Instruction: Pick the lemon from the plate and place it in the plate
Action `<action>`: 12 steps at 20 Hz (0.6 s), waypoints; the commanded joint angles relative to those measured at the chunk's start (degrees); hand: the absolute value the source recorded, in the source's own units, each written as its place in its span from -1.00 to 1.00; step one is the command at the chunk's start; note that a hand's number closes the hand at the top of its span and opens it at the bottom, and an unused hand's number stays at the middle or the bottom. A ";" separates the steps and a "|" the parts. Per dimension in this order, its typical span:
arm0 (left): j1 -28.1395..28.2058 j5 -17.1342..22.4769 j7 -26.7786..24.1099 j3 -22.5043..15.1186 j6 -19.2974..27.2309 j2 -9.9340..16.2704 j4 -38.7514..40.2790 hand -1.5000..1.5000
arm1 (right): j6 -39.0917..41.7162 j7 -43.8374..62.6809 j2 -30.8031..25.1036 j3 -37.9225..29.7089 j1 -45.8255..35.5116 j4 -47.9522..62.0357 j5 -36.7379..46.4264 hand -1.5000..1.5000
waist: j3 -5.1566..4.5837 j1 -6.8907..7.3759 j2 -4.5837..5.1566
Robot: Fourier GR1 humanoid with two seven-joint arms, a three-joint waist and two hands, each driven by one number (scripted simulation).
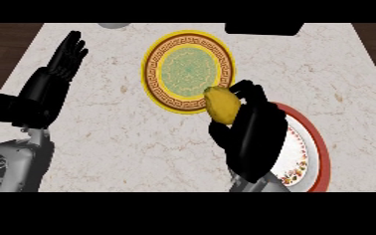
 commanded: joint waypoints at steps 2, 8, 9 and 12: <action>-0.66 -0.15 -0.80 -1.17 -0.82 -0.69 -0.06 0.00 | 1.28 13.64 0.76 -5.99 -12.10 7.30 -7.55 1.00 | 0.04 1.92 0.28; -3.43 0.23 0.64 -0.15 -1.25 0.11 1.90 0.00 | -3.77 10.95 0.77 -14.01 -19.92 22.54 -12.38 1.00 | 0.10 2.56 0.92; -3.40 0.29 0.81 -1.27 -0.87 -1.32 1.18 0.00 | -2.52 11.31 0.77 -15.48 -21.39 24.01 -13.13 1.00 | 0.10 2.31 0.70; -3.39 -0.25 0.10 -1.45 -0.86 -1.32 0.90 0.00 | -5.31 9.66 0.77 -17.44 -24.72 32.62 -14.40 1.00 | 0.10 3.28 0.92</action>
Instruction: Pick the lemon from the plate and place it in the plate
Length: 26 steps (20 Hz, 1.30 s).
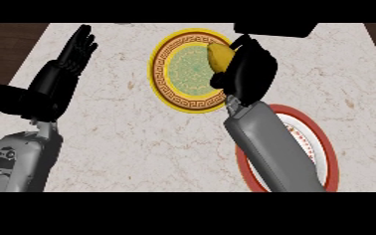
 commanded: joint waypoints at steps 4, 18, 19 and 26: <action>-2.17 0.12 0.80 -0.12 -0.34 -0.26 0.68 0.00 | -4.81 10.10 0.58 -5.24 -9.68 18.26 -6.39 1.00 | 0.03 1.96 0.57; -3.05 -1.60 0.60 -1.96 1.00 -2.62 1.23 0.00 | -33.08 -4.80 0.58 -14.94 -14.81 31.99 -13.75 -1.00 | 0.16 2.05 0.79; -4.16 0.07 0.50 -0.12 -0.76 -0.94 2.15 0.00 | -35.24 -4.76 0.59 -14.89 -16.03 32.65 -12.79 -1.00 | 0.09 2.13 0.83; -0.69 -0.84 -1.86 0.17 -0.60 -0.94 2.86 0.00 | -52.06 -6.69 0.59 -15.41 -15.64 33.36 -15.27 -1.00 | 0.09 0.46 -0.05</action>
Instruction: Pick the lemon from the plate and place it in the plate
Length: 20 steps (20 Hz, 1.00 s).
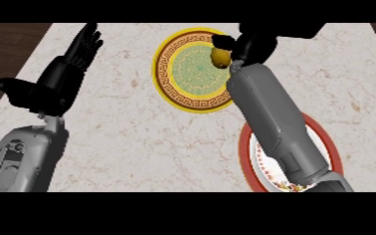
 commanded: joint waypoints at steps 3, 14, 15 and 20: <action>0.18 -0.63 0.42 0.50 0.40 0.36 -0.15 0.00 | -18.78 6.57 0.29 2.51 -0.32 3.39 -0.89 -1.00 | -0.02 -1.24 -0.73; 4.99 1.27 -0.37 5.44 -1.15 3.25 0.29 0.00 | -24.08 16.04 0.30 15.45 13.22 -11.11 6.35 -1.00 | -0.13 -6.37 -2.52; 3.56 0.23 2.27 4.16 0.53 2.15 -1.77 0.00 | -24.78 14.99 0.30 16.79 17.23 -13.07 7.08 -1.00 | -0.08 -6.62 -2.44; 6.53 0.65 -1.15 5.96 -0.19 2.41 0.22 0.00 | -19.33 16.23 0.31 19.76 29.74 -28.32 13.62 -1.00 | -0.15 -7.98 -2.65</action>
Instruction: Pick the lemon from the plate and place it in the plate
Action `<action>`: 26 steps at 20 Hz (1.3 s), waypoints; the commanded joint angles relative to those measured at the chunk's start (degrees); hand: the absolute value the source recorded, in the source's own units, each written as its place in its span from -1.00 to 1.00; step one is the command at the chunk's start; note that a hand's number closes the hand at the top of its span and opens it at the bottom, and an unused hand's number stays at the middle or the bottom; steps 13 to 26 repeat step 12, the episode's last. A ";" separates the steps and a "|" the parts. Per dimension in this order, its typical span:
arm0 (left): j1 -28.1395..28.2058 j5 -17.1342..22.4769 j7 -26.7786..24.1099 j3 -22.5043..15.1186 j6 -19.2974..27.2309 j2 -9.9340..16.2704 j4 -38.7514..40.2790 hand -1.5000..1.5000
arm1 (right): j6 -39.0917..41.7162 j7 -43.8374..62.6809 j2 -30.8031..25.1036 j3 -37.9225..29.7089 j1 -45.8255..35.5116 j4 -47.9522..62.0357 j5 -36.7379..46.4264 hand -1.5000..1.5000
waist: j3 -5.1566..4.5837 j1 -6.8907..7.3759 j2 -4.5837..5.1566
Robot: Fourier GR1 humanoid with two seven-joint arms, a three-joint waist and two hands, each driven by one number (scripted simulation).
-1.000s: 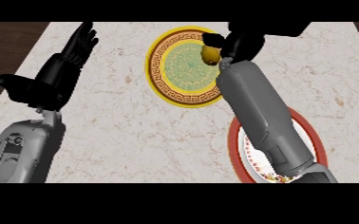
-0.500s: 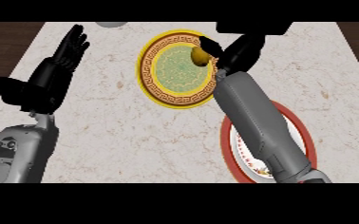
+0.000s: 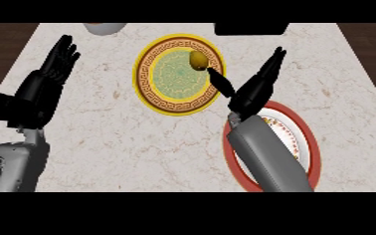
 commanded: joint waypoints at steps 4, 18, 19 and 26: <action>-0.45 -0.16 1.73 -0.18 0.53 -0.85 -1.82 0.00 | 5.89 9.41 0.04 4.39 17.27 -22.13 10.71 -1.00 | 0.00 -0.94 0.12; -0.62 -1.25 2.20 0.65 0.82 -0.72 -2.92 0.00 | 11.20 9.95 0.04 12.86 40.14 -40.86 24.52 -1.00 | 0.05 -0.72 0.56; -0.62 -1.25 2.20 0.65 0.82 -0.72 -2.92 0.00 | 11.20 9.95 0.04 12.86 40.14 -40.86 24.52 -1.00 | 0.05 -0.72 0.56; -0.62 -1.25 2.20 0.65 0.82 -0.72 -2.92 0.00 | 11.20 9.95 0.04 12.86 40.14 -40.86 24.52 -1.00 | 0.05 -0.72 0.56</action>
